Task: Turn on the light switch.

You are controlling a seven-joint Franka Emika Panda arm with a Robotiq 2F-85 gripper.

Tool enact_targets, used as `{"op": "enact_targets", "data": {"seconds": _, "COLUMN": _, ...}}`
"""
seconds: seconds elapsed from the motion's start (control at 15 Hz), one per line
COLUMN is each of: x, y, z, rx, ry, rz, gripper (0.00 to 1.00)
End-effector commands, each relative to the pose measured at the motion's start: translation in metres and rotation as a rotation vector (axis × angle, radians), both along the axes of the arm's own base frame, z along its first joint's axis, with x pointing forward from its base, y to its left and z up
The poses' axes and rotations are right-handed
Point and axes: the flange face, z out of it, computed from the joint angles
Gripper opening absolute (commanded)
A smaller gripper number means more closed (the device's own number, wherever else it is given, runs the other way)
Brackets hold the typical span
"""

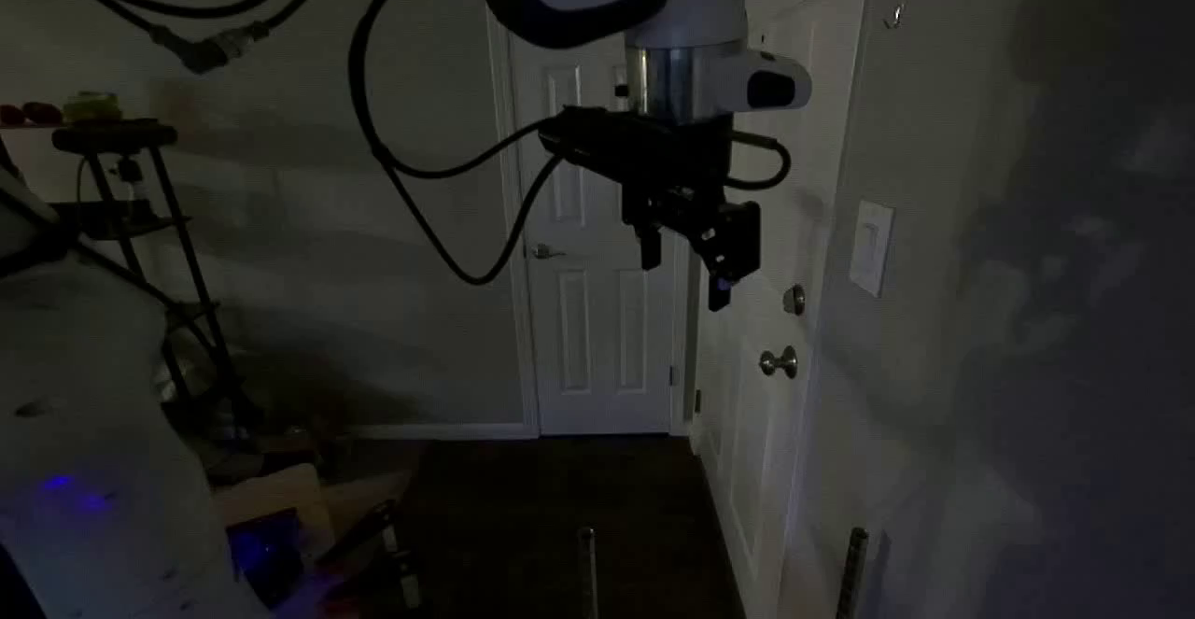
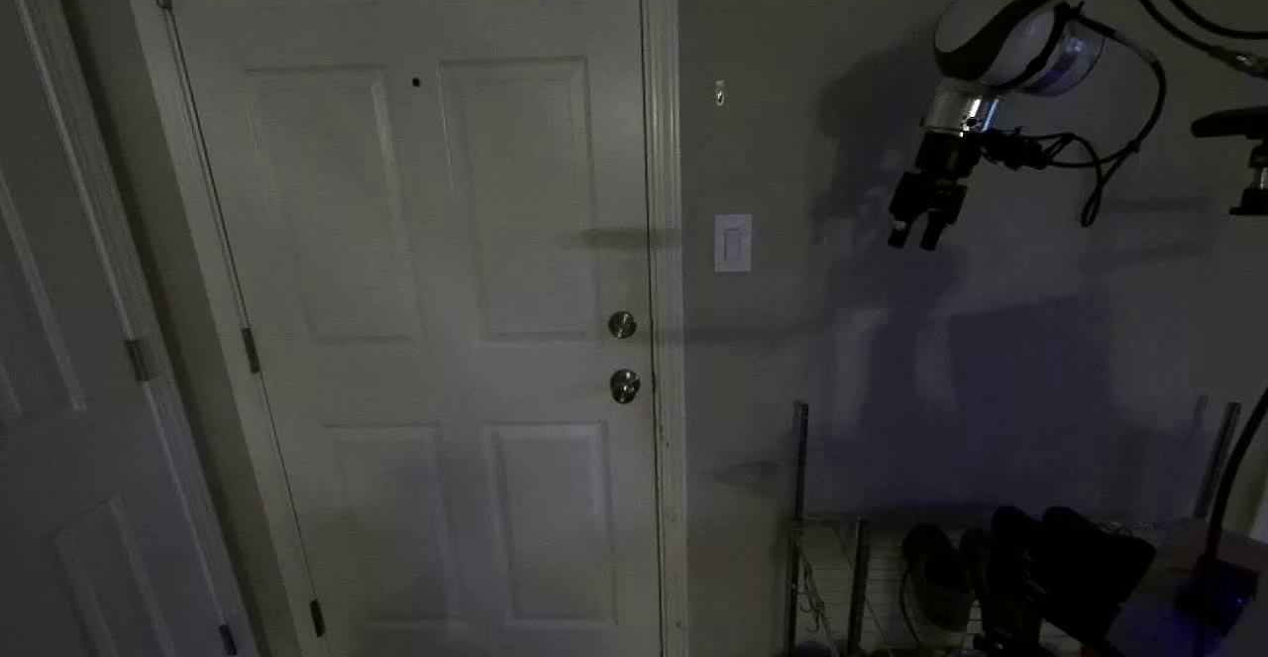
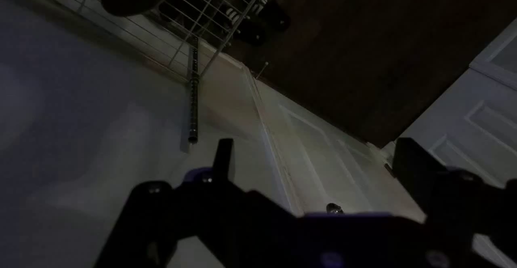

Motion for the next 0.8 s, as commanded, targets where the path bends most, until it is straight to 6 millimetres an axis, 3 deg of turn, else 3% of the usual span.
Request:
{"op": "enact_targets", "data": {"seconds": 0.0, "x": 0.0002, "y": 0.0, "z": 0.0005, "rx": 0.0, "ry": 0.001, "rz": 0.0, "gripper": 1.0}}
{"op": "enact_targets", "data": {"seconds": 0.6, "x": -0.0039, "y": 0.001, "z": 0.0037, "rx": -0.006, "ry": -0.005, "rz": 0.026, "gripper": 1.0}}
{"op": "enact_targets", "data": {"seconds": 0.67, "x": -0.0042, "y": 0.0017, "z": 0.0041, "rx": 0.0, "ry": -0.002, "rz": 0.03, "gripper": 0.83}}
{"op": "enact_targets", "data": {"seconds": 0.73, "x": -0.0005, "y": 0.0013, "z": -0.001, "rx": 0.004, "ry": 0.019, "rz": 0.042, "gripper": 0.74}}
